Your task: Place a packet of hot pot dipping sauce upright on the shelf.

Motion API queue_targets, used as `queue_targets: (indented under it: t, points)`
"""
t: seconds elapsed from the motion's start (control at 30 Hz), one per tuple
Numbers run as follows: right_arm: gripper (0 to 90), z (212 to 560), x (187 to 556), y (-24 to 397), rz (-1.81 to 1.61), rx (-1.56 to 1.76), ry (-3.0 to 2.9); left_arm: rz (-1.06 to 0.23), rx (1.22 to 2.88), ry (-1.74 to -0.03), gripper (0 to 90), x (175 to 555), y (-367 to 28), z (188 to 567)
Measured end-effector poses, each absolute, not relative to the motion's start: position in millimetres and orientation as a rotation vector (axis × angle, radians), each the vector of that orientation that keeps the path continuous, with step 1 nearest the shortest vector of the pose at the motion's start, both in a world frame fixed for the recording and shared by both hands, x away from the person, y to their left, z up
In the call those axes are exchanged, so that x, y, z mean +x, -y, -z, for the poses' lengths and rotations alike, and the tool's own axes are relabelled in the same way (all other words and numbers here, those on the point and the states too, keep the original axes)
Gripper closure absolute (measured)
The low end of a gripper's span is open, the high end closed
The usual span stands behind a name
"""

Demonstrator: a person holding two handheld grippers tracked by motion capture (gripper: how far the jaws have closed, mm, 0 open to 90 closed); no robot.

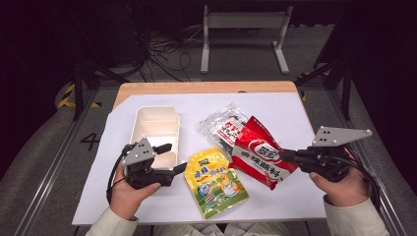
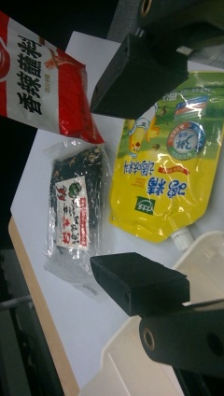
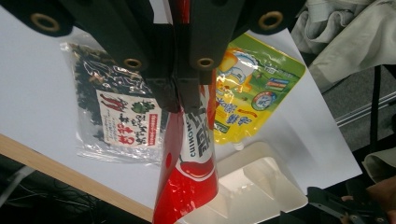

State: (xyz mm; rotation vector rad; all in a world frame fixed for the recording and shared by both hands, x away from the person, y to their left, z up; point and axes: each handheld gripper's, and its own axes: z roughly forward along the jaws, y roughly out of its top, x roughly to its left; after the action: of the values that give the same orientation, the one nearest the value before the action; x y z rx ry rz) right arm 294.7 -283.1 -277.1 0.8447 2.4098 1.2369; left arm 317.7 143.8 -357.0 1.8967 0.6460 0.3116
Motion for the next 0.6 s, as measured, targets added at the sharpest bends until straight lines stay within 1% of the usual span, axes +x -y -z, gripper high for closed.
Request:
queue_targets:
  t: [0.23,0.37,0.53,0.6]
  points:
    - [88.0,275.0,298.4,264.4,-1.283,0.778,-2.432,-0.306,1.881,-0.582,24.6,319.1,-129.3,357.7]
    - [88.0,274.3,298.7,260.8,-1.291,0.766,-2.434,-0.294,1.891,-0.565,24.9,321.4,-122.6,359.8]
    - [88.0,273.9,299.1,260.0,-1.315,0.759,-2.43,-0.275,1.914,-0.544,27.8,324.4,-114.0,364.5]
    - [88.0,274.8,299.3,258.9,-1.317,0.75,-2.435,-0.246,1.909,-0.531,29.8,327.8,-107.1,369.0]
